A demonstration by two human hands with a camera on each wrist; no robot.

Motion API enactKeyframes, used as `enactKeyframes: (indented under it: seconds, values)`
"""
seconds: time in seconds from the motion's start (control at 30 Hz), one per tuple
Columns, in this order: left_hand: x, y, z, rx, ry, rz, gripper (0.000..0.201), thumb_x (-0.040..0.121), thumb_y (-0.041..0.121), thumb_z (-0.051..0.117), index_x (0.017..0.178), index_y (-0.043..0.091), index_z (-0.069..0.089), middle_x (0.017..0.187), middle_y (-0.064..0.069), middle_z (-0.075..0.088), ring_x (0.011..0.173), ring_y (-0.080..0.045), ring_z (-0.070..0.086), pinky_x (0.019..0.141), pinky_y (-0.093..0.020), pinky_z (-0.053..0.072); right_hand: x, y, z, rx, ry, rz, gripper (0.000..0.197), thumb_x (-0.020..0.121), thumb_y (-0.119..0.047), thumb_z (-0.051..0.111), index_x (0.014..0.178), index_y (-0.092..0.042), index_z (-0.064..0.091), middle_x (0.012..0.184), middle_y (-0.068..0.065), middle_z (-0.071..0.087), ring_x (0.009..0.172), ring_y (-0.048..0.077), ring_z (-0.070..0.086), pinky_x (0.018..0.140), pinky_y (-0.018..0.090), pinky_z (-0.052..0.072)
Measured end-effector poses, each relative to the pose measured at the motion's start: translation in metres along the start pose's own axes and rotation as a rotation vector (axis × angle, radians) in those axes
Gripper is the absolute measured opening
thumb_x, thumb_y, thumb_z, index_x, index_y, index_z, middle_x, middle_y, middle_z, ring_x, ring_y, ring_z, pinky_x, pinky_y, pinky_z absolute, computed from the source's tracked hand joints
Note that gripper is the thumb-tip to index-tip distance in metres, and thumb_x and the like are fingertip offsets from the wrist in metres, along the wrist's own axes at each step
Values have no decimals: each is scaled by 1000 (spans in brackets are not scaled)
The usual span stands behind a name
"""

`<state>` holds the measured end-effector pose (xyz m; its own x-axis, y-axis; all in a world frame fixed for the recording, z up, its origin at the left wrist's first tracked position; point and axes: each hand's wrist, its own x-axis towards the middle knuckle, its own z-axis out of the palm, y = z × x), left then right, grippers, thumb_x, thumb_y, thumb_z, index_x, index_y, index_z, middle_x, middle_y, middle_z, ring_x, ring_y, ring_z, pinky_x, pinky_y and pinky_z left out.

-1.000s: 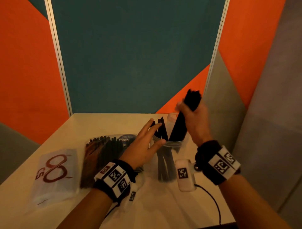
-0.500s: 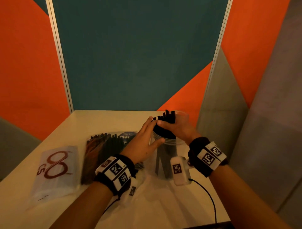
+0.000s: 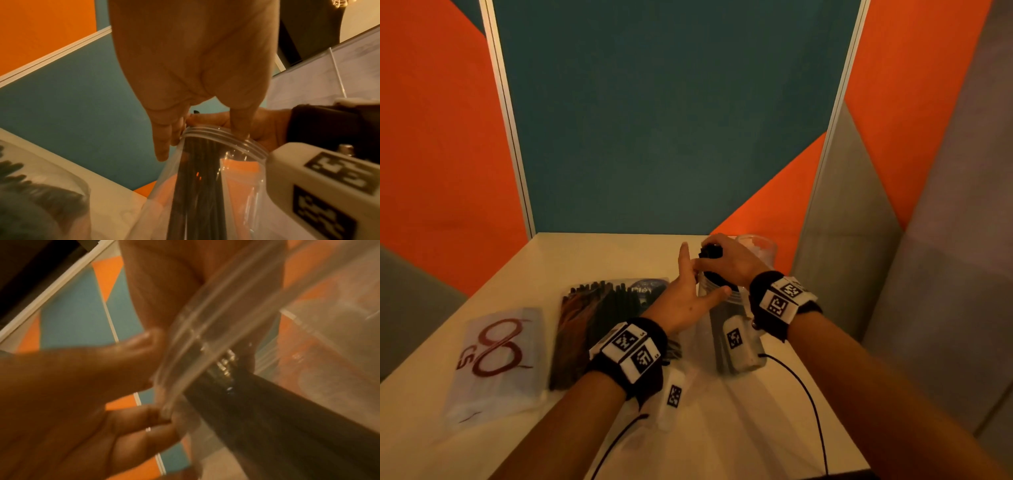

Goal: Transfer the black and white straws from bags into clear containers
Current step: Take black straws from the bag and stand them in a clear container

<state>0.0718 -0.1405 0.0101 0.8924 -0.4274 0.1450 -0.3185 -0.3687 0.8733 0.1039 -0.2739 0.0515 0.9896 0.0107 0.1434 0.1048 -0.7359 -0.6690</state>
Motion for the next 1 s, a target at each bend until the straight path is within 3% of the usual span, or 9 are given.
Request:
enactKeyframes:
  seconds: [0.2,0.3,0.33,0.43,0.57,0.7,0.83,0.93,1.0]
  values:
    - [0,-2,0,-52,28,54,96,88,38,62,143,37,-16,146,-5,41,127,-15,45,94,-27,35,4,1,6,66,139,-49,35,86,-24,67,116,-10,56,99,3,59,91,17,55,76,24,43]
    - [-2,2,-1,-61,24,112,74,90,33,61,139,33,5,123,5,52,111,-9,53,88,-26,41,8,3,-9,178,287,-20,19,87,-19,66,103,-14,57,86,-2,57,79,13,54,61,5,39]
    - [-3,3,-1,-35,13,122,63,91,34,58,135,33,14,121,5,53,108,-11,55,87,-28,44,10,5,-14,222,319,5,13,86,-20,66,93,-17,57,80,-3,56,75,14,54,61,7,41]
    - [-3,0,-2,166,-23,136,25,95,44,48,113,27,43,114,0,54,106,-17,53,81,-29,44,18,14,-24,264,355,103,18,74,-34,70,76,-24,55,73,-3,60,79,23,63,78,38,53]
    - [0,-6,0,191,-26,161,27,95,46,45,91,19,49,99,1,49,117,-27,46,86,-34,37,21,29,-29,169,343,161,33,67,-42,75,85,-20,58,88,5,64,92,31,65,83,48,54]
    - [3,-9,1,210,-22,154,25,94,47,45,88,23,48,105,-2,50,122,-28,44,97,-40,38,16,37,-33,-24,373,186,62,74,-39,77,123,-10,53,120,11,60,108,30,58,90,42,51]
    - [2,-8,3,194,3,167,24,95,44,45,91,21,48,101,5,50,114,-20,47,87,-33,36,13,42,-40,371,352,153,97,69,-35,83,143,-13,23,139,13,44,122,27,48,96,36,44]
    - [4,-9,4,188,6,156,24,94,45,46,90,22,48,104,3,50,111,-19,48,89,-34,37,8,37,-42,389,428,26,82,77,-40,75,141,-17,29,140,11,43,125,23,44,98,35,41]
    - [4,-9,4,188,1,152,24,93,47,46,88,24,48,105,4,50,110,-20,48,92,-39,38,7,35,-41,183,454,-126,61,84,-40,67,136,-18,41,138,8,47,126,21,45,101,35,41]
